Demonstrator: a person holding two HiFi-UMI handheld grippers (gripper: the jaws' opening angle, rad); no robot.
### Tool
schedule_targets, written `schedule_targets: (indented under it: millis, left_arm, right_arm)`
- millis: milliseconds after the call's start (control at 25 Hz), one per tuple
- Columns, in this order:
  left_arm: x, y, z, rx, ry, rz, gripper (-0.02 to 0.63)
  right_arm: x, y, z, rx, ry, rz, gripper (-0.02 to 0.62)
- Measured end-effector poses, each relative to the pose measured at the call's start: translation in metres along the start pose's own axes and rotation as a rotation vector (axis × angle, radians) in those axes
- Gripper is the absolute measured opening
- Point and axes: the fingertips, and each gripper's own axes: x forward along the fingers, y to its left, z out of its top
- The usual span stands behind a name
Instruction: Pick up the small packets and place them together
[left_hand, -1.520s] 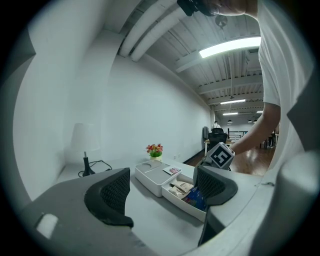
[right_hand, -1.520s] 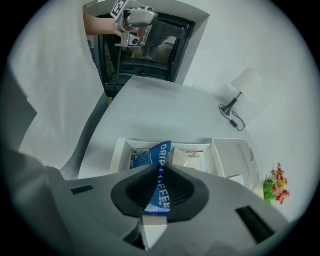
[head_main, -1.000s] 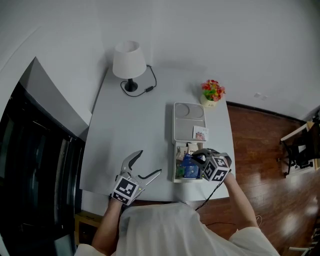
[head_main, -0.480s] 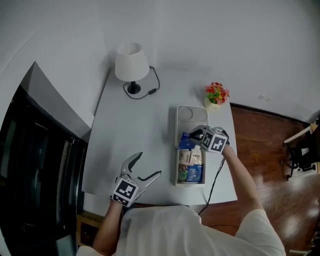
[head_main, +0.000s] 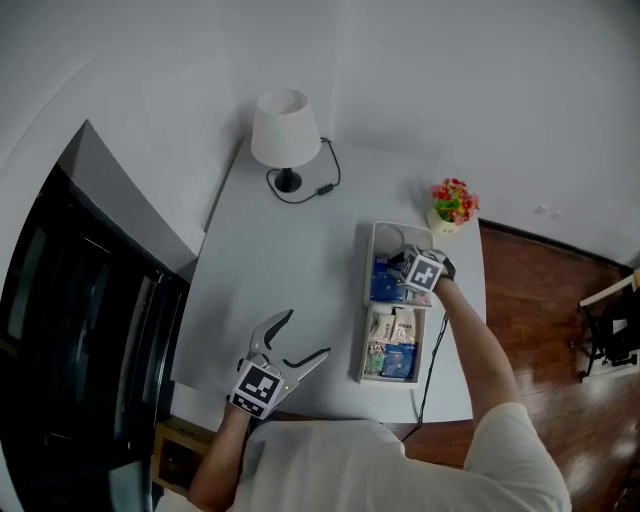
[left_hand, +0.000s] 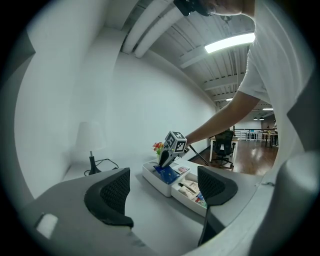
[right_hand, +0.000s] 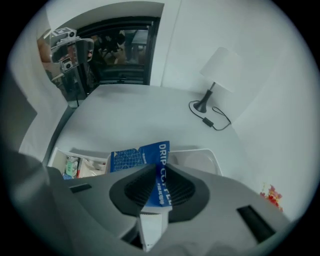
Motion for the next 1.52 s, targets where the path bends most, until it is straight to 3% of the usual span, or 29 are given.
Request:
schedule_targets:
  millis: [160, 360, 400, 440, 480, 640, 1000, 1160, 1200, 1320, 1520]
  left_arm:
    - [-0.002, 0.005, 0.004, 0.005, -0.008, 0.014, 0.426]
    - [-0.001, 0.007, 0.006, 0.01, -0.015, 0.01, 0.426]
    - [-0.001, 0.008, 0.008, 0.009, -0.02, 0.009, 0.426]
    - [-0.001, 0.009, 0.009, 0.008, -0.027, 0.007, 0.426]
    - [0.0, 0.01, 0.011, 0.005, -0.035, 0.006, 0.426]
    - [0.001, 0.014, 0.015, -0.002, -0.073, 0.005, 0.425]
    - [-0.011, 0.03, 0.059, -0.052, -0.223, 0.067, 0.425]
    - [-0.025, 0.038, 0.085, -0.059, -0.299, 0.106, 0.414]
    - [-0.029, 0.039, 0.09, -0.05, -0.311, 0.115, 0.413]
    - [-0.038, 0.041, 0.099, -0.01, -0.325, 0.149, 0.411]
    - [-0.051, 0.037, 0.101, 0.006, -0.334, 0.192, 0.408]
  right_arm:
    - [0.01, -0.007, -0.007, 0.05, 0.017, -0.021, 0.084]
    - [0.015, -0.016, -0.013, 0.067, 0.027, -0.115, 0.112]
    - [0.014, -0.017, -0.011, 0.069, 0.008, -0.119, 0.188]
    - [0.013, -0.017, -0.007, 0.071, -0.011, -0.124, 0.372]
    - [0.009, -0.018, -0.003, 0.069, -0.03, -0.14, 0.49]
    - [-0.033, -0.023, 0.028, 0.098, -0.184, -0.26, 0.497]
    - [-0.192, -0.002, 0.099, 0.345, -0.721, -0.509, 0.497]
    - [-0.253, 0.028, 0.109, 0.469, -0.959, -0.527, 0.494]
    - [-0.265, 0.037, 0.112, 0.476, -1.003, -0.529, 0.461]
    - [-0.289, 0.06, 0.116, 0.486, -1.061, -0.577, 0.46]
    - [-0.305, 0.092, 0.119, 0.5, -1.046, -0.67, 0.46]
